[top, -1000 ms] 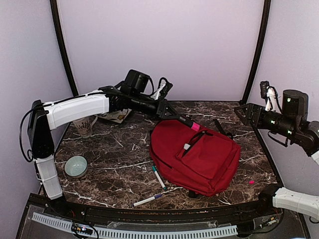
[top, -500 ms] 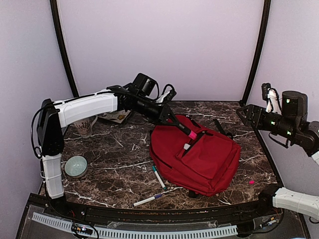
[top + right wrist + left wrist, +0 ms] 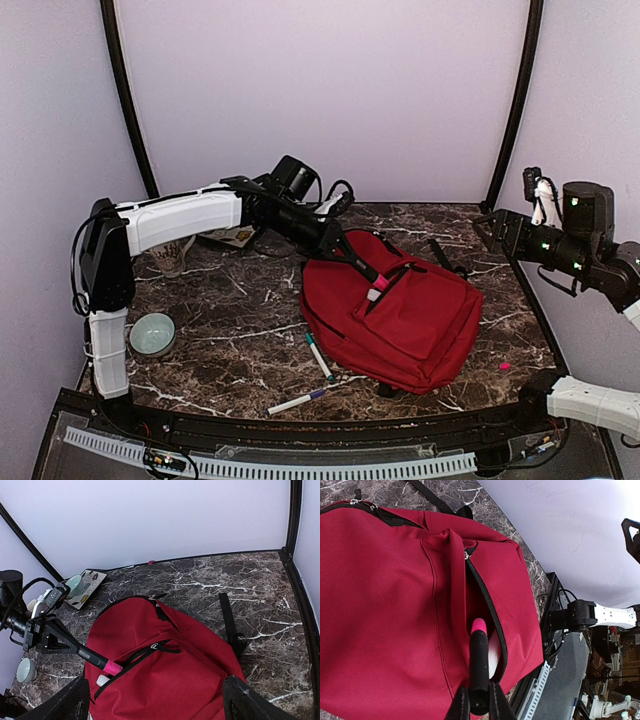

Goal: Pack the student bag
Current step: Place the pen in the lower front pocket of the bag.

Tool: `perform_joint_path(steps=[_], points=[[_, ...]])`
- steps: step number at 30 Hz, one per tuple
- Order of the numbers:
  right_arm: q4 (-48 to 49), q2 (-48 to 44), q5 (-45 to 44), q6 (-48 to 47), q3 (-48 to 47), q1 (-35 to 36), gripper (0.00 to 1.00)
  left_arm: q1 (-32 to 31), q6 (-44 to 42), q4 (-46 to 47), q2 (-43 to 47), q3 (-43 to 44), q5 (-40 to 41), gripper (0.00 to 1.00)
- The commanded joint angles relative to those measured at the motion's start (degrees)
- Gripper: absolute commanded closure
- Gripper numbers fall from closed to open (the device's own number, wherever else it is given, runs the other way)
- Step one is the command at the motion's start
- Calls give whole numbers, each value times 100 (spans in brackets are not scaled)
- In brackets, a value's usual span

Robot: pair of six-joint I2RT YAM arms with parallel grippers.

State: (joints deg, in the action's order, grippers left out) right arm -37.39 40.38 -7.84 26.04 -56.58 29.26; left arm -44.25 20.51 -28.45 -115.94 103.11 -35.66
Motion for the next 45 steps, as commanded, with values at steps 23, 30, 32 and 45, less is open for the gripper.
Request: perform_joint_path(steps=[23,30,32,45], points=[[136,158,80,901,-898,-26,4,-559,206,1093,-439,-392,-446,100],[333,214,119,1255,-776,-25,5,-744,419,1295,-561,-355,-473,100],[439,163,220,1364,-648,-25,5,-781,474,1269,-612,-316,-494,100],[654,112,749,1677,-308,-25,6,-961,848,1103,-921,-12,-453,92]])
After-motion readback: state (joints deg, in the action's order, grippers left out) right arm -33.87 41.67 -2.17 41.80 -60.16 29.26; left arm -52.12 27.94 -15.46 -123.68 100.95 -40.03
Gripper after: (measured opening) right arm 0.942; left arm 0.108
